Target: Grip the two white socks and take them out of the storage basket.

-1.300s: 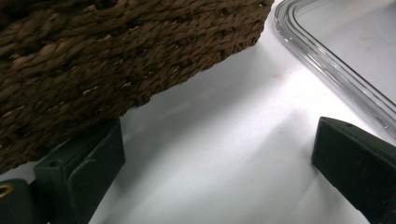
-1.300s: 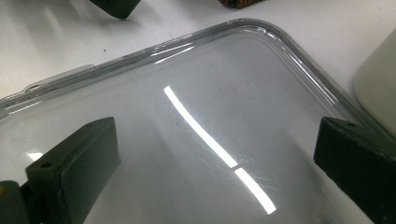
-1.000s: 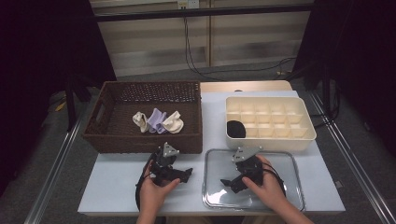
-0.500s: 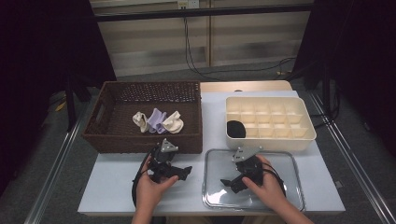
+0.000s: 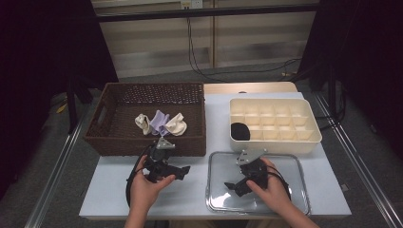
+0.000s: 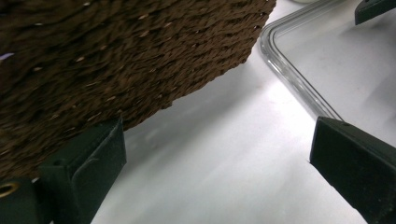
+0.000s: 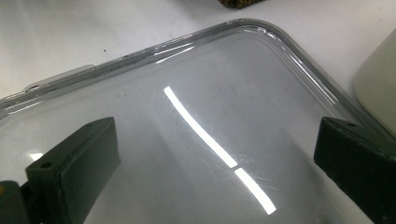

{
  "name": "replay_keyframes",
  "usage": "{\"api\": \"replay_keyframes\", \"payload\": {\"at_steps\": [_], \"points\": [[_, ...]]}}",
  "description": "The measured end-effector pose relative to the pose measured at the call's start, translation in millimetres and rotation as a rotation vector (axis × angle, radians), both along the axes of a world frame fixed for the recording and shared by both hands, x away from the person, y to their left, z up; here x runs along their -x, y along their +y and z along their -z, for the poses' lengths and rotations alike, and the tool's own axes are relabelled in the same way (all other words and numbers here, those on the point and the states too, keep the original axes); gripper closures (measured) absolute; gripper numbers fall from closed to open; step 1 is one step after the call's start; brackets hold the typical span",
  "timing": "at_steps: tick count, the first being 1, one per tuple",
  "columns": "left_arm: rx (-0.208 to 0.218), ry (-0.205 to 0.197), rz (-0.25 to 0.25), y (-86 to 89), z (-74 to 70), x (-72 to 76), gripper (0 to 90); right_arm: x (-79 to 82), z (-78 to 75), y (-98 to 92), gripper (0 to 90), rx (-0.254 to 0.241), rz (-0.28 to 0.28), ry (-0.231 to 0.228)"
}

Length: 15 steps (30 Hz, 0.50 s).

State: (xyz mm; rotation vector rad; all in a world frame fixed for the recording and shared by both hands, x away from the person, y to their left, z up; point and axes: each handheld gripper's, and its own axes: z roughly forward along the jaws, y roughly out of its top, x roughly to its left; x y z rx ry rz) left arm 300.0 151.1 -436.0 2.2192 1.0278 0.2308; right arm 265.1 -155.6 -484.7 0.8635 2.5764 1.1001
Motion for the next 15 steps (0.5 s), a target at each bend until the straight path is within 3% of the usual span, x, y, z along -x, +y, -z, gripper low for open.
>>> {"api": "replay_keyframes", "payload": {"at_steps": [15], "points": [[-0.002, -0.007, 0.011, 8.8, -35.7, -3.7, 4.0, -0.2, 0.1, -0.1, 0.0, -0.001, -0.001, -0.002]]}}
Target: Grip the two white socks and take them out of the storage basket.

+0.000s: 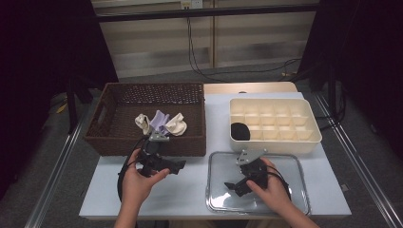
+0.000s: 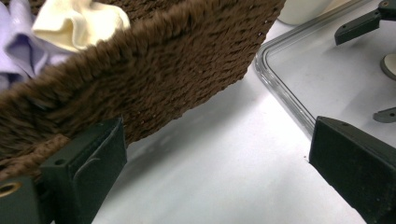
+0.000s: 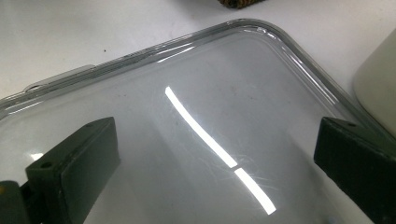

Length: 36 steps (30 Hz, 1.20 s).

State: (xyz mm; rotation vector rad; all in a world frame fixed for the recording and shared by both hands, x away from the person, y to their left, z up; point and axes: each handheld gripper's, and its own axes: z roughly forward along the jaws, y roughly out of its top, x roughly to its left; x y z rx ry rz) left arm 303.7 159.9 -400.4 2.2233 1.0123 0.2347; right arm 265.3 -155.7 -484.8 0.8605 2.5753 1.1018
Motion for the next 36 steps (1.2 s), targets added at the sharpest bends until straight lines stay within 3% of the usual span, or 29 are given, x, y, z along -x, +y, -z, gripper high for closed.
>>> {"api": "replay_keyframes", "payload": {"at_steps": [9, 20, 36], "points": [[-0.009, 0.005, -0.004, 3.5, -25.9, -9.0, 4.0, -0.3, 0.2, 0.0, 0.0, -0.001, -0.003, -0.003], [-0.009, -0.022, -0.033, 14.8, -53.5, -23.5, 4.0, -0.1, 0.1, 0.1, 0.0, -0.001, -0.001, -0.001], [-0.027, -0.036, -0.088, 25.2, -63.9, -59.4, 4.0, -0.1, 0.0, 0.0, 0.0, 0.000, 0.000, 0.001]]}}
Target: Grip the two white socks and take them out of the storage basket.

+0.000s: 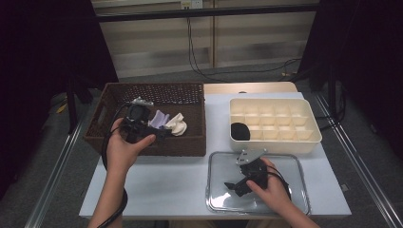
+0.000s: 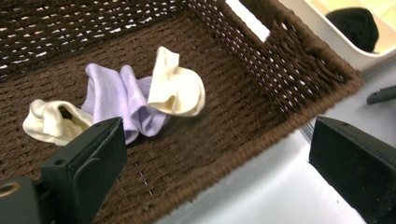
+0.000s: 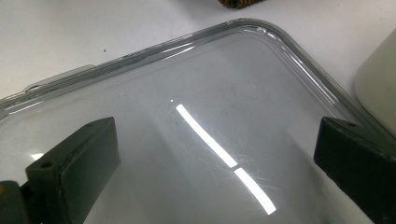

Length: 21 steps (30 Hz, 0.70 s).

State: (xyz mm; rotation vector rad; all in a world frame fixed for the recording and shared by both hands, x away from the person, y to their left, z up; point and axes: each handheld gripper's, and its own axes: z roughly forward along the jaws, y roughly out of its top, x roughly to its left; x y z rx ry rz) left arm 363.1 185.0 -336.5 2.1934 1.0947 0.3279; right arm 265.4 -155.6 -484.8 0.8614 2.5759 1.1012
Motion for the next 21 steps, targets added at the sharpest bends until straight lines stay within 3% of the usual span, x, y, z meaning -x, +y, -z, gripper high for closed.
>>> {"api": "replay_keyframes", "payload": {"at_steps": [12, 21], "points": [[0.017, 0.016, -0.074, 12.1, 4.2, -28.6, 4.0, 0.2, -0.1, 0.2, 0.0, -0.001, 0.003, 0.003], [-0.008, 0.032, -0.137, 25.9, 12.4, -47.5, 4.0, 0.2, -0.1, 0.2, 0.0, -0.001, 0.003, 0.004]]}}
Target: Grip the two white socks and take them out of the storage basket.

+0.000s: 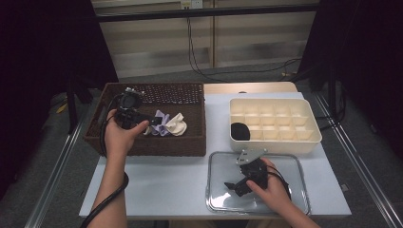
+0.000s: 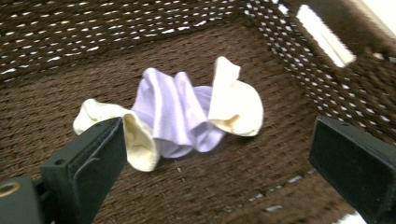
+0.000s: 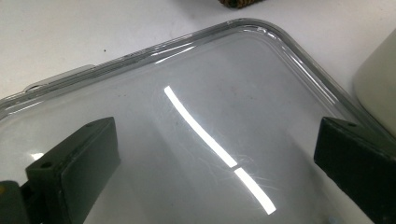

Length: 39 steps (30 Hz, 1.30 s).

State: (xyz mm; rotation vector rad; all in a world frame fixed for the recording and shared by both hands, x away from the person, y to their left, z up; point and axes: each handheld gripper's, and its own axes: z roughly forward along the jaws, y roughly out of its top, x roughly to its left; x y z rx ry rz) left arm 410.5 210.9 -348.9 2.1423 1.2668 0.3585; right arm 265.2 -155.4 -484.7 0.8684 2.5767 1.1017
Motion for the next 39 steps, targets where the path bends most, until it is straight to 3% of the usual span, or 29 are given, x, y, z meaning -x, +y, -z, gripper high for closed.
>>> {"api": "replay_keyframes", "payload": {"at_steps": [11, 18, 24, 29, 39], "points": [[-0.048, 0.031, -0.077, 8.4, 12.4, -23.8, 5.7, -0.3, 0.1, -0.1, 0.0, 0.000, -0.002, -0.005], [-0.061, 0.027, -0.119, 11.7, 16.6, -35.4, 9.9, -0.3, 0.1, -0.1, 0.0, 0.000, -0.003, -0.005], [-0.097, 0.048, -0.164, 15.3, 23.0, -43.5, 16.3, -0.3, 0.1, -0.2, 0.0, -0.001, -0.003, -0.004], [-0.088, 0.053, -0.195, 19.0, 27.9, -48.5, 23.4, -0.4, 0.1, -0.2, 0.0, -0.001, -0.004, -0.005], [-0.096, 0.102, -0.202, 16.7, 34.9, -59.0, 37.7, -0.3, 0.1, -0.2, 0.0, -0.001, -0.003, -0.004]]}}
